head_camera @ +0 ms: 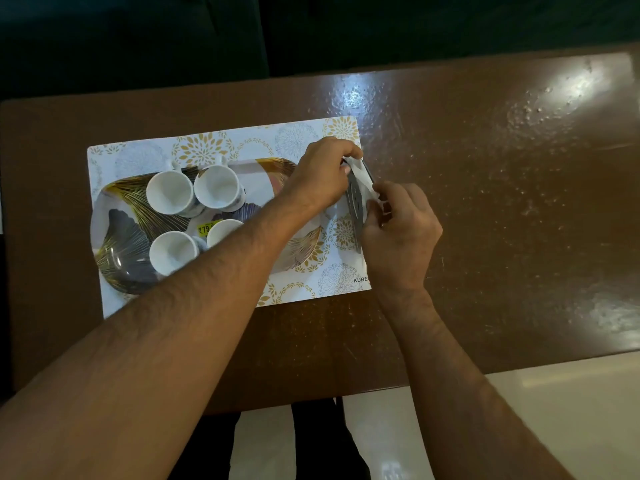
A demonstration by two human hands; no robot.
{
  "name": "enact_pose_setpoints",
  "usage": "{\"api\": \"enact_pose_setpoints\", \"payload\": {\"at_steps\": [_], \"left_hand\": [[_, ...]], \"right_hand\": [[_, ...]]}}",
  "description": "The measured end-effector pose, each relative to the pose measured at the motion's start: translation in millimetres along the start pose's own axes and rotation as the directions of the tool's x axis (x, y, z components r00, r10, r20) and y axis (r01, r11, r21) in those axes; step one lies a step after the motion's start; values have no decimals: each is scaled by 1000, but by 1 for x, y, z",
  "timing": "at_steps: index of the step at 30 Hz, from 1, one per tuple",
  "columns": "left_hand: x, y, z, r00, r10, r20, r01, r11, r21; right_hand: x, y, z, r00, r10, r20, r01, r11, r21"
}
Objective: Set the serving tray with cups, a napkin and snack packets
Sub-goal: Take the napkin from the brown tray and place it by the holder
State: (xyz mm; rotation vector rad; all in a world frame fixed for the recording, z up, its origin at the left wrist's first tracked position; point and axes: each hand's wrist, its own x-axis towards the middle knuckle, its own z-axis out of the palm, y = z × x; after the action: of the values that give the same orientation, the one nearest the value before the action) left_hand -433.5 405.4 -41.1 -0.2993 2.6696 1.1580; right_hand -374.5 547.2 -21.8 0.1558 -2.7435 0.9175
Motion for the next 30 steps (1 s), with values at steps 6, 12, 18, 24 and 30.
{"api": "enact_pose_setpoints", "payload": {"at_steps": [6,12,18,24,30], "left_hand": [[-2,-2,-3,1000,-4,-12,4,1000,-23],[-2,-2,-6,1000,22,14,-21,999,-24],[-3,-2,-5,999,14,33,-12,998,-61],[-6,-1,-13,999,20,25,-17,996,-85],[-17,-5,-31,999,12,-50,-17,995,-94]], "right_hand": [[3,-5,3,999,4,-51,-2,999,41],[-1,-2,5,1000,19,-22,-19,999,27],[0,-4,4,999,18,-40,-17,999,31],[3,-9,6,1000,24,-9,-25,999,-28],[9,-28,7,1000,-27,-3,27,993,-116]]}}
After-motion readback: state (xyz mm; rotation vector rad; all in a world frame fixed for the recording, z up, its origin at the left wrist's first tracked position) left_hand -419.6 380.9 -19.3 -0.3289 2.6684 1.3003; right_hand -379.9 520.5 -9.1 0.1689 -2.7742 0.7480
